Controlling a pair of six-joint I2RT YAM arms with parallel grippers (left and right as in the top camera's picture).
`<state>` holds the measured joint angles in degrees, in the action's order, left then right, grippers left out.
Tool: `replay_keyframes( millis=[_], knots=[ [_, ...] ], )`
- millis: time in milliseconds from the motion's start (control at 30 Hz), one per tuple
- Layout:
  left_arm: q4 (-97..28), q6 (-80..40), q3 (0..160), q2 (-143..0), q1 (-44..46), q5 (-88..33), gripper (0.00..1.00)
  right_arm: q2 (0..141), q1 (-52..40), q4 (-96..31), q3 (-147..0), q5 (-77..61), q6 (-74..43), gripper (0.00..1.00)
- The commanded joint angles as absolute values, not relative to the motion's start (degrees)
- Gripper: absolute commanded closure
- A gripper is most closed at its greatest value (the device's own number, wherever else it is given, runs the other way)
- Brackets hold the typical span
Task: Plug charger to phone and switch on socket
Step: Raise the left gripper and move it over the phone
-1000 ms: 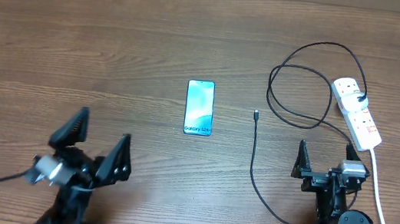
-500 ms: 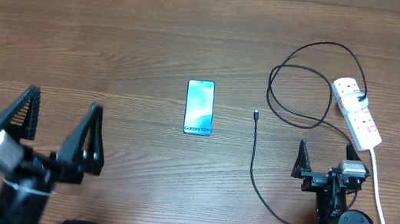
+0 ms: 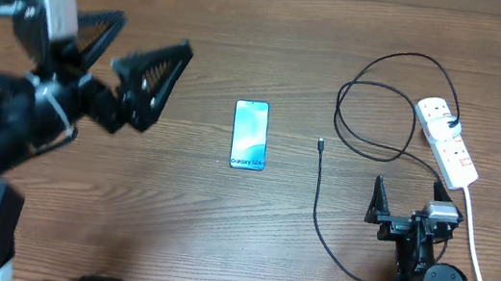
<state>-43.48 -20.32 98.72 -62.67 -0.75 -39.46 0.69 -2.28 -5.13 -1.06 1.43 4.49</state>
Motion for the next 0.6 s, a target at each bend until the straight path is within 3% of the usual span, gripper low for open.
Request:
replay_keyframes(
  millis=[0, 133, 267, 400, 567],
  knots=[
    [-43.0, -25.4, 101.5, -66.4, 1.0, -44.4, 0.0, 0.2, -2.1, -4.7, -0.4, 1.2, 4.6, 0.0],
    [-46.6, -25.2, 103.9, -71.9, 8.3, -40.2, 0.0, 0.2, -2.1, -4.7, -0.4, 1.2, 4.6, 0.0],
    [-54.7, -22.4, 108.9, -77.8, 18.7, -26.2, 0.0, 0.2, -2.1, -4.7, -0.4, 1.2, 4.6, 0.0],
    [-65.3, -21.3, 117.9, -86.1, 27.9, -10.0, 0.0, 0.2, -2.1, -4.7, -0.4, 1.2, 4.6, 0.0],
    [-82.2, -21.0, 130.4, -97.5, 33.5, -1.3, 0.0, 0.2, -2.1, -4.7, -0.4, 1.2, 4.6, 0.0]
  ],
)
